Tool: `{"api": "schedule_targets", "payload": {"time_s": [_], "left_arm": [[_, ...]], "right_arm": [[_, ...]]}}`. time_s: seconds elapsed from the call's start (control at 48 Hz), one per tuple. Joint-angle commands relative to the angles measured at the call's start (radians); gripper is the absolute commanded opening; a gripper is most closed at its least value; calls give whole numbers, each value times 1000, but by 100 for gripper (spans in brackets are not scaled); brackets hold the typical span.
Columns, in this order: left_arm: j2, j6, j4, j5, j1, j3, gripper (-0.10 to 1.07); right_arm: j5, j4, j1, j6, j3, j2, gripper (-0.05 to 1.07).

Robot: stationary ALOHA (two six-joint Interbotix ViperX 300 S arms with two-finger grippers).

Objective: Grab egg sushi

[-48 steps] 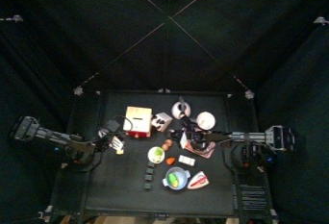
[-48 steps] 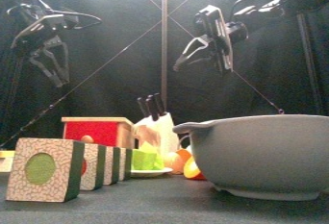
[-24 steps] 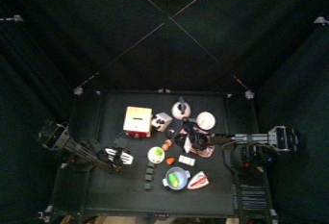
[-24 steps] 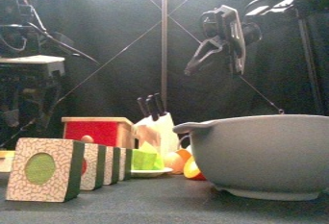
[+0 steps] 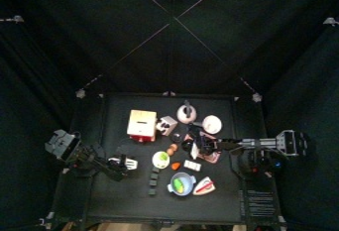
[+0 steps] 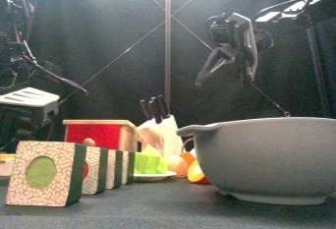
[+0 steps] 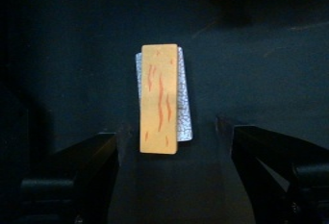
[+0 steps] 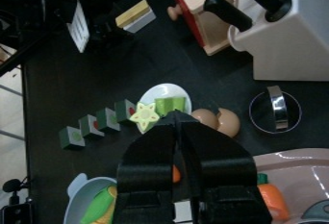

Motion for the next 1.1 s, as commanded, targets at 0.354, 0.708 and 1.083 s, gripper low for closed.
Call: {"api": "schedule_targets", "payload": {"time_s": [0.354, 0.708, 1.083], "left_arm": [[35, -8, -26, -181, 64, 40, 73], [-71, 3, 54, -86, 0, 14, 46], [-245, 66, 262, -97, -118, 72, 46]], "right_arm": [[-6, 5, 0, 0, 2, -26, 35], [0, 6, 0, 2, 8, -66, 35], [0, 11, -5, 6, 8, -69, 35]]}}
